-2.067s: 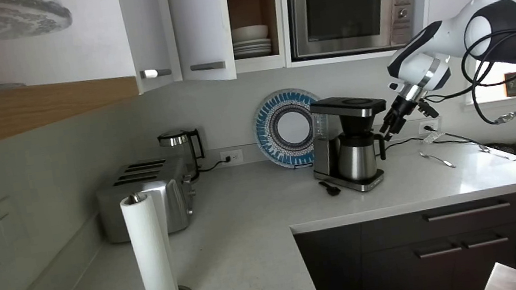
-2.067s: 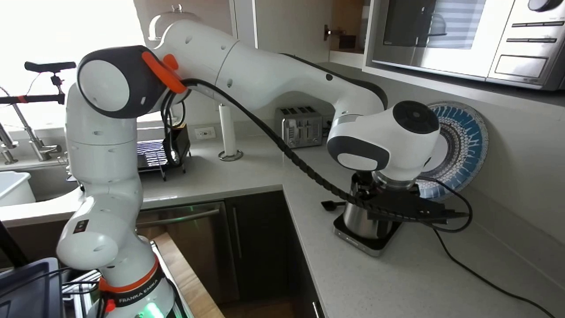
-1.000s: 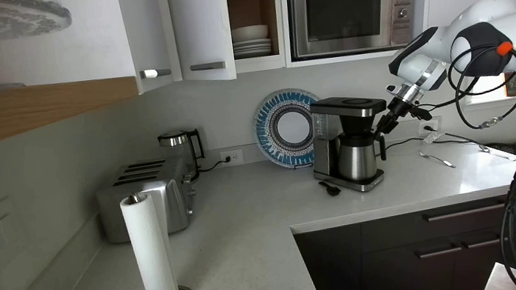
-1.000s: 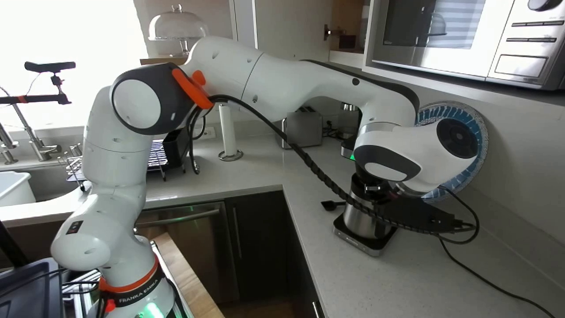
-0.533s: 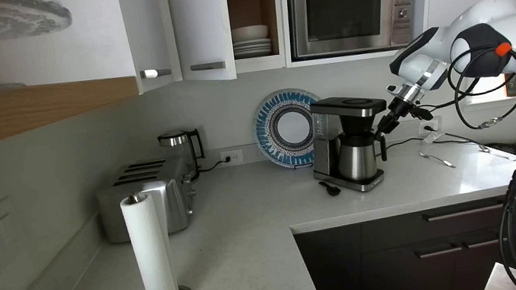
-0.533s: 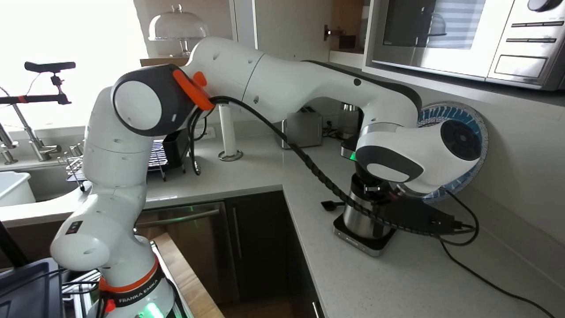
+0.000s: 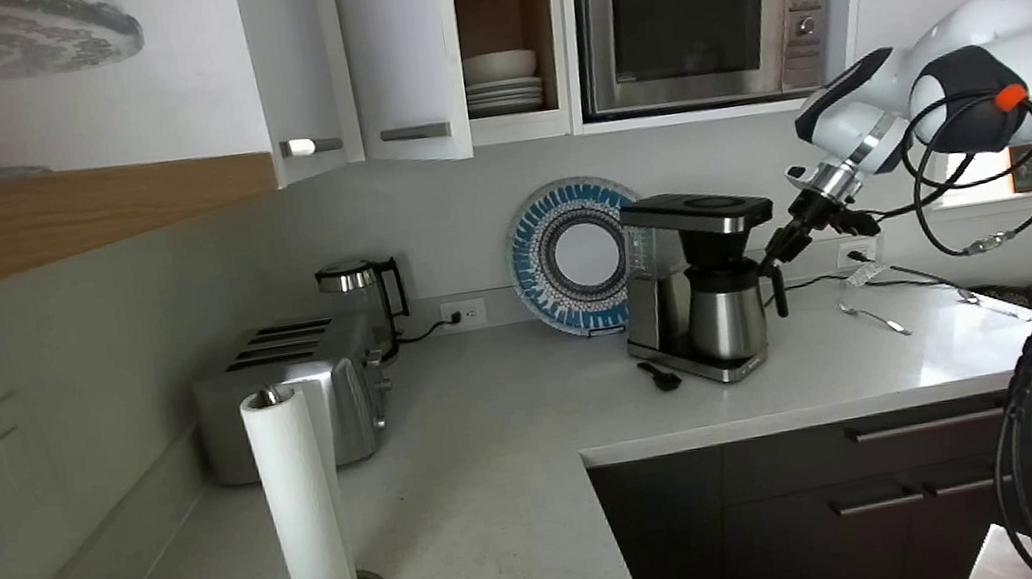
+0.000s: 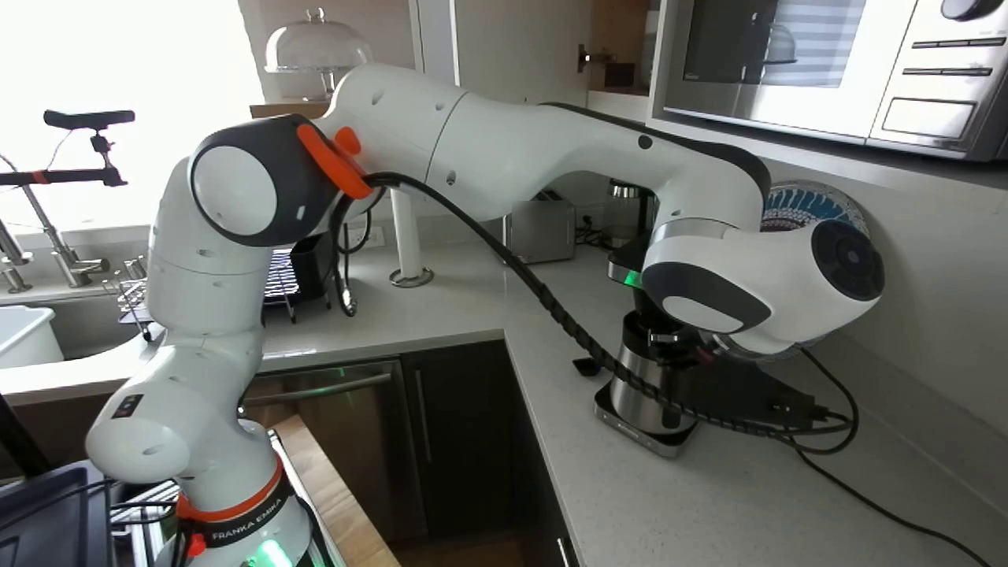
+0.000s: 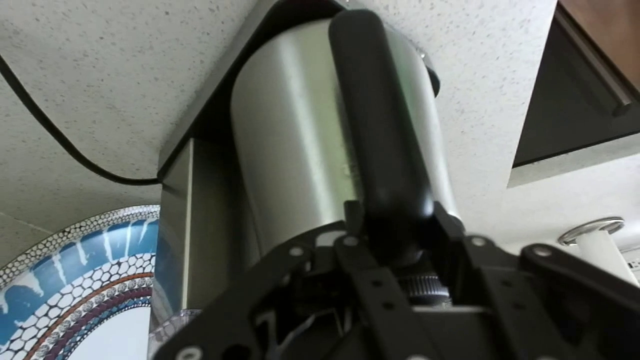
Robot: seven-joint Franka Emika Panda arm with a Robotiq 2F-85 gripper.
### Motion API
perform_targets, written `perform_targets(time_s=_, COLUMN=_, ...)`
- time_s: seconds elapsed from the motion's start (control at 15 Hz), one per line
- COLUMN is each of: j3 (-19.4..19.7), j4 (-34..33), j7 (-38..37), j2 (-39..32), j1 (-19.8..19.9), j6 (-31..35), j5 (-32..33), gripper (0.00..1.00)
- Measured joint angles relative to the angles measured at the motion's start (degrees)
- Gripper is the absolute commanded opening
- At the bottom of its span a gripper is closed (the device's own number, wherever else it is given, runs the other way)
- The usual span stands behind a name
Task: Pick up the coffee jar and put it on the kitchen counter
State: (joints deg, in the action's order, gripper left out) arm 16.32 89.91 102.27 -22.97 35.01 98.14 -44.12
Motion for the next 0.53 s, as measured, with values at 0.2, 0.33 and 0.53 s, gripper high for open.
perform_targets(time_s=0.2, j3=0.0, j4=0.0, j7=0.0, j2=0.0, j1=0.8, j6=-0.7, j5=0.0, gripper=0.09)
perform_targets(time_s=0.33, j3=0.0, j4=-0.1, j7=0.0, j2=0.0, j1=1.3, j6=-0.8, j5=0.0, gripper=0.09)
perform_targets(time_s=0.53, j3=0.0, j4=-0.8, j7=-0.6, j2=-0.2, j1=2.6, j6=-0.8, j5=-0.2, gripper=0.09)
